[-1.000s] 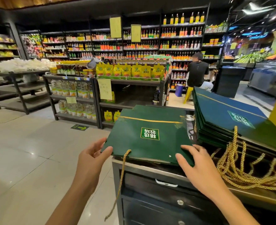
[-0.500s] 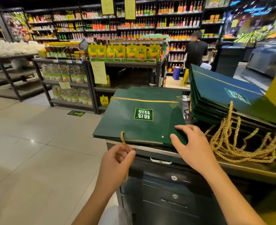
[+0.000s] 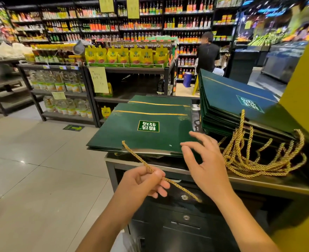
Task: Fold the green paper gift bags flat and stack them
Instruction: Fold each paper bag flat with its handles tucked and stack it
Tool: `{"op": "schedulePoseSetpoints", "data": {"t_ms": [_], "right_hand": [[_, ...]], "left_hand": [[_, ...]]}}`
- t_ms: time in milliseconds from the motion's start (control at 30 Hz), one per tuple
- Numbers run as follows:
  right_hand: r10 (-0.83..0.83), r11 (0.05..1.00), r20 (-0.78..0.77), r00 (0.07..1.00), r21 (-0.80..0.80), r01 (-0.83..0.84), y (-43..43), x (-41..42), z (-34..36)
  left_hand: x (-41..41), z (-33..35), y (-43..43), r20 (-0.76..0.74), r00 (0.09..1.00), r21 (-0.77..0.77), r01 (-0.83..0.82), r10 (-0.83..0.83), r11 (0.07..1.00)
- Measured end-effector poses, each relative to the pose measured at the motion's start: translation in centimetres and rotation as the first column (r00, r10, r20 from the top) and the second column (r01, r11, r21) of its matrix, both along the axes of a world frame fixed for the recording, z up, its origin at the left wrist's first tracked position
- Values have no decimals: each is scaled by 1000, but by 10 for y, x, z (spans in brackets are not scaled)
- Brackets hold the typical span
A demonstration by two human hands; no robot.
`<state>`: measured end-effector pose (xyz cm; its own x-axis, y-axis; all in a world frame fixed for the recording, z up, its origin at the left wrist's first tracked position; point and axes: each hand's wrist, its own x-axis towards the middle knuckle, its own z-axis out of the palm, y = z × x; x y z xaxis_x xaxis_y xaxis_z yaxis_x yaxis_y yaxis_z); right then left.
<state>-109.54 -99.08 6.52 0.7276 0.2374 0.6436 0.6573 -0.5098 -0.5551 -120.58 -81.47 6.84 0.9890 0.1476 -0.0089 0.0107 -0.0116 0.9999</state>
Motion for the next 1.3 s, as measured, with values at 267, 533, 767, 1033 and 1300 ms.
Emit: {"op": "schedulePoseSetpoints", "data": {"t_ms": [267,533,767,1033,1300], "right_hand": [[267,960,116,957,-121,-253,-9,-22,-15],[247,964,-25,969,-94,-248,-11,-26,-18],[269,960,-99,958,-53,-275,-20,-23,2],[251,968,-82,965,0,-252,-10,-10,34],[334,942,-186,924,79,-325,10,8,43]], "left_hand": [[4,13,-5,65,995,-314,-53,77,948],[6,24,1,117,980,-430,-97,161,898],[7,31,8,143,955,-425,-176,258,888],[15,46,14,372,898,236,-337,236,911],[40,44,34,391,916,870,-339,-84,358]]}}
